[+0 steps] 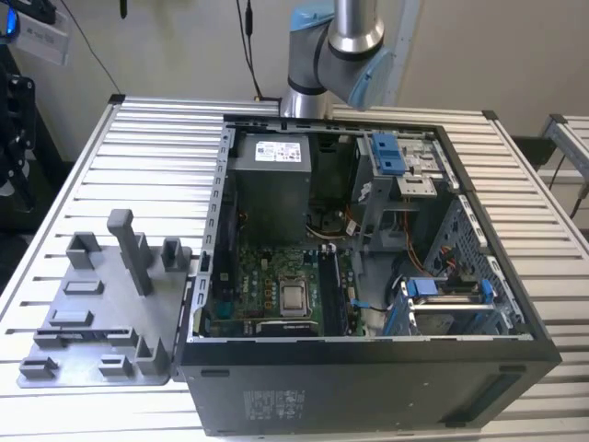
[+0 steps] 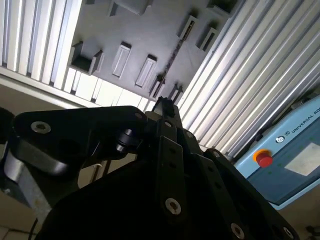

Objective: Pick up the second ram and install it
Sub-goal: 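Pick up the second ram and move it above second insertion slot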

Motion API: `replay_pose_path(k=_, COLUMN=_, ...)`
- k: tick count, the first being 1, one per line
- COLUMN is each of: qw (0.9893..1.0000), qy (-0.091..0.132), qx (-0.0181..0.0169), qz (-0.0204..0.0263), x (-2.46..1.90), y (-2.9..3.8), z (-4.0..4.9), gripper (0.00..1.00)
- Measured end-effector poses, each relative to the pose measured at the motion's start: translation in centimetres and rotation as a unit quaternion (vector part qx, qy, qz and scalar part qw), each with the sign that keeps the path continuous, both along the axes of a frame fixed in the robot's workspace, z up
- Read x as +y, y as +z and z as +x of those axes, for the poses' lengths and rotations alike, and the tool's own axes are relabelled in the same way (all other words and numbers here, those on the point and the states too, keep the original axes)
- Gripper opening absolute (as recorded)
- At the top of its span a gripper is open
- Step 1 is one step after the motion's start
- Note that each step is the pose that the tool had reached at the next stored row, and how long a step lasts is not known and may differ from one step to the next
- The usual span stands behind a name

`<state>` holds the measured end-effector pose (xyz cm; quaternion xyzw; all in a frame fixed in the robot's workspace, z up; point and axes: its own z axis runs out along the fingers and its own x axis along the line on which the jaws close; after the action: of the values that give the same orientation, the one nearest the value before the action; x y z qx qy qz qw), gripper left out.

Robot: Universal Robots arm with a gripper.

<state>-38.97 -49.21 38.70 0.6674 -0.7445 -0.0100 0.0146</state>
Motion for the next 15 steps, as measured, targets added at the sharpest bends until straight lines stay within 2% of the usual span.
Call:
replay_pose_path(k=1, qw=1.0000, qy=0.000, qx=0.0000, qz=0.0000, x=0.00, y=0.00, z=0.00, gripper=0.17)
replay_pose_path(k=2, qw=1.0000, qy=0.000, qx=0.0000, qz=0.0000, x=0.00, y=0.00, z=0.00, gripper=0.17)
replay_pose_path(k=4, qw=1.0000, qy=0.000, qx=0.0000, qz=0.0000, x=0.00, y=0.00, z=0.00, gripper=0.29)
replay_pose_path(k=5, qw=1.0000, qy=0.000, qx=0.0000, qz=0.0000, x=0.00, y=0.00, z=0.00, gripper=0.29)
replay_pose_path(k=6, qw=1.0000, qy=0.000, qx=0.0000, qz=0.0000, x=0.00, y=0.00, z=0.00, gripper=0.36)
replay_pose_path(k=7, qw=1.0000, qy=0.000, qx=0.0000, qz=0.0001, x=0.00, y=0.00, z=0.00, gripper=0.36)
replay_pose_path(k=8, qw=1.0000, qy=0.000, qx=0.0000, qz=0.0001, x=0.00, y=0.00, z=0.00, gripper=0.42)
replay_pose_path(k=12, qw=1.0000, qy=-0.001, qx=-0.0010, qz=0.0006, x=-0.01, y=-0.12, z=-0.03, gripper=0.42)
replay_pose_path(k=15, qw=1.0000, qy=-0.005, qx=-0.0026, qz=0.0051, x=0.00, y=-0.35, z=-0.12, gripper=0.42)
